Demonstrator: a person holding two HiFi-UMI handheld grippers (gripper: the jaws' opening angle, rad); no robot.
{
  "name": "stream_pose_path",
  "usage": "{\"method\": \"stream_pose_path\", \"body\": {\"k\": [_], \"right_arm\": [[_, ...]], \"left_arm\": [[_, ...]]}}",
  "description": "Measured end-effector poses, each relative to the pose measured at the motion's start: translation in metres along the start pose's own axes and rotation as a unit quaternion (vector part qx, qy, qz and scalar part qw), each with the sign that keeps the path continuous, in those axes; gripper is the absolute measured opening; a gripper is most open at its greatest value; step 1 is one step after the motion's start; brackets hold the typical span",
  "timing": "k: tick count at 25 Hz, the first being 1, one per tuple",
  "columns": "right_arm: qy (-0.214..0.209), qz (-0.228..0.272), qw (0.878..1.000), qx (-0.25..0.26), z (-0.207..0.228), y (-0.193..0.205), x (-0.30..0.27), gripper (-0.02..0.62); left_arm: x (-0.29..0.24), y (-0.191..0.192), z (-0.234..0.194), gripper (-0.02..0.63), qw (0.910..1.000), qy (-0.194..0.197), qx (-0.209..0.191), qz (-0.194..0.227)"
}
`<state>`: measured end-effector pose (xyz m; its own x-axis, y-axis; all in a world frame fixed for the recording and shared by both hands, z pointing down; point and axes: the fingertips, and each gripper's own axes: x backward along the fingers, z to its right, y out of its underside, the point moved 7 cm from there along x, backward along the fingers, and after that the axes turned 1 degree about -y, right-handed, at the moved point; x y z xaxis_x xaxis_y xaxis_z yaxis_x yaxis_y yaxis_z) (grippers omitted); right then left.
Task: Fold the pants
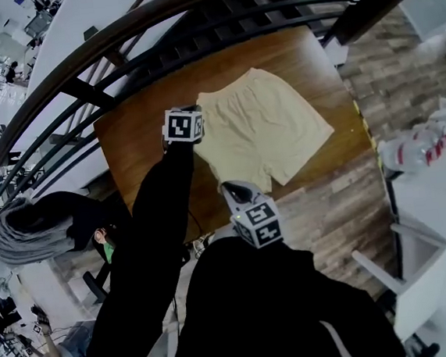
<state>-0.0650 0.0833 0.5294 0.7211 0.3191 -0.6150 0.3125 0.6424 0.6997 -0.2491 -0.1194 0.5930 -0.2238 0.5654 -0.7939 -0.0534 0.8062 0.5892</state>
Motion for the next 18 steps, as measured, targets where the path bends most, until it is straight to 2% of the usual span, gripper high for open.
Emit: {"method": "stream_pose_path", "body": {"k": [9, 18], "right_arm": [[0.015, 0.017, 1.0, -0.017, 0.026, -0.013, 0.03, 0.009], [0.062, 0.049, 0.996, -0.039, 0.067, -0.028, 0.064, 0.009]], "left_arm": [[0.001, -0.032, 0.015, 0.006, 0.9996, 0.007, 0.028, 0.004], [-0.004, -0.065, 0.04, 0.006, 0.9973, 0.033, 0.064, 0.018]]}}
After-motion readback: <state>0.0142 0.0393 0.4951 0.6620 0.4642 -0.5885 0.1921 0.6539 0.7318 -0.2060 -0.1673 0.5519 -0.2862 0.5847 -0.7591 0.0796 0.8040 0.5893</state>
